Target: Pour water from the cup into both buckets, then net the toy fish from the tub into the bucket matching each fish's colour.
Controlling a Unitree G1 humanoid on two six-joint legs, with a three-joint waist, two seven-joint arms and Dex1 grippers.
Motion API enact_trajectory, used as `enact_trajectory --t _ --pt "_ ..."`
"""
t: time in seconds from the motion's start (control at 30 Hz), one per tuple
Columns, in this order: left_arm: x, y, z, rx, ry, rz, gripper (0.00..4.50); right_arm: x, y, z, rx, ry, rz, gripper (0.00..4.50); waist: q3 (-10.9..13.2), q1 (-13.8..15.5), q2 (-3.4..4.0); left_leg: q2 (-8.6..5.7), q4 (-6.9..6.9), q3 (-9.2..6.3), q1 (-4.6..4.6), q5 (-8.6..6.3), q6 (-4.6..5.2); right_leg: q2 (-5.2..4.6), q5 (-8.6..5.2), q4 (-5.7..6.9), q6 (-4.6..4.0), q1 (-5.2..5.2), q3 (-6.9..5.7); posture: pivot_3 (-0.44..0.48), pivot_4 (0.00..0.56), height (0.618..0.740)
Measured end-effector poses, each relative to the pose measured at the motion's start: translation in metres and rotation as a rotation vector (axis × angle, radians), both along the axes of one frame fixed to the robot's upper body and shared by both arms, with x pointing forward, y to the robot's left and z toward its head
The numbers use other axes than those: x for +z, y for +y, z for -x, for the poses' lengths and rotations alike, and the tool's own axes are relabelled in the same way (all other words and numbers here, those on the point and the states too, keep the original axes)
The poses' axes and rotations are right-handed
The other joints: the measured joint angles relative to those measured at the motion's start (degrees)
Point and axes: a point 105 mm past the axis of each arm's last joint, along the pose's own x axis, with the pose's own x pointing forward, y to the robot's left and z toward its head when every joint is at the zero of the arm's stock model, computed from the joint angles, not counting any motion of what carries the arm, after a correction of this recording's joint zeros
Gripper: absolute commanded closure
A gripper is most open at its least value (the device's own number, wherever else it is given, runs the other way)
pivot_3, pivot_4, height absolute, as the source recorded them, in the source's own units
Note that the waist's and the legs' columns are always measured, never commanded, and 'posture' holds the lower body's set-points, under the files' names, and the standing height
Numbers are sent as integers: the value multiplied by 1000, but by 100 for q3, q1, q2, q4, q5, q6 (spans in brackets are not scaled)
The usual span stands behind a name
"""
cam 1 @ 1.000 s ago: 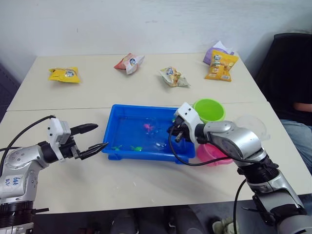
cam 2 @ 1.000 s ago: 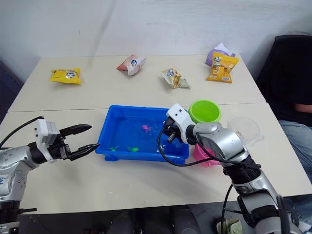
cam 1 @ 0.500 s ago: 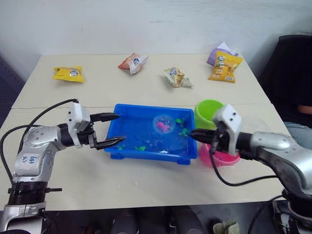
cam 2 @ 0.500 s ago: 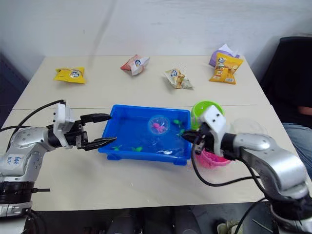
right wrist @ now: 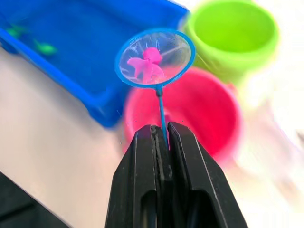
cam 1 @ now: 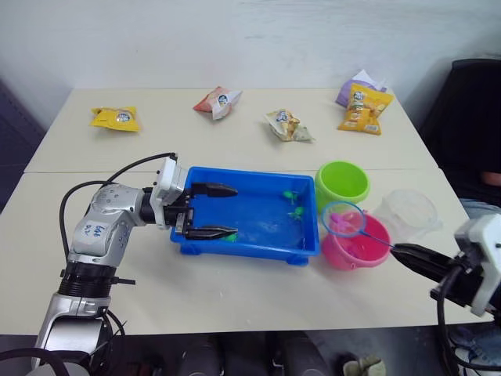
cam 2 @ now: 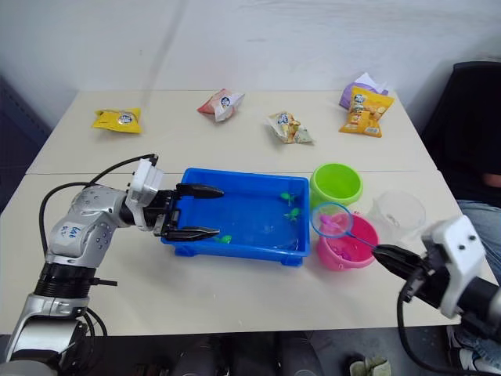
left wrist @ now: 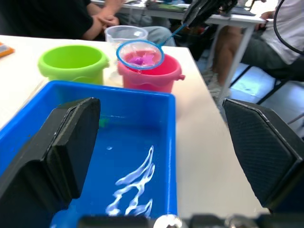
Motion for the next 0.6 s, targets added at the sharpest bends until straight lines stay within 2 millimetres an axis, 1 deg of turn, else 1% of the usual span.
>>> enact_trajectory --t 0.07,0.17,0.27,0.4,0.47,0.5,0.6 --pt "2 -3 -2 -14 -5 8 72 -3 -6 5 -11 -30 40 4500 0 -8 0 1 -1 2 7 1 -1 6 0 1 0 2 3 0 150 739" --pt "1 -5 -2 -31 -7 2 72 -9 -17 5 -43 -115 109 4500 0 -7 0 2 -1 2 8 3 -5 10 0 1 0 2 4 0 150 739" --pt "-3 -5 -3 -34 6 -6 72 -20 -24 6 -37 -167 222 4500 -1 3 4 0 -1 2 8 4 -6 10 0 2 0 2 3 0 150 739" --pt "-4 -4 -3 -31 14 -7 72 -25 -30 4 11 -324 431 4500 -1 1 5 0 0 6 11 4 -7 10 0 3 0 2 5 0 150 739" --pt "-5 -4 -4 -30 15 -6 72 -24 -35 3 22 -394 538 4500 -1 0 5 0 1 6 12 4 -8 10 0 4 0 3 5 0 150 739" --pt "-5 -4 -4 -29 17 -4 72 -24 -39 1 24 -452 625 4500 -1 0 5 -1 1 8 13 4 -8 8 0 4 0 3 6 0 150 739" --pt "-5 -4 -4 -28 16 -4 72 -28 -41 3 98 -542 826 4500 0 0 6 0 0 8 15 6 -12 9 -1 5 -2 3 6 0 150 739"
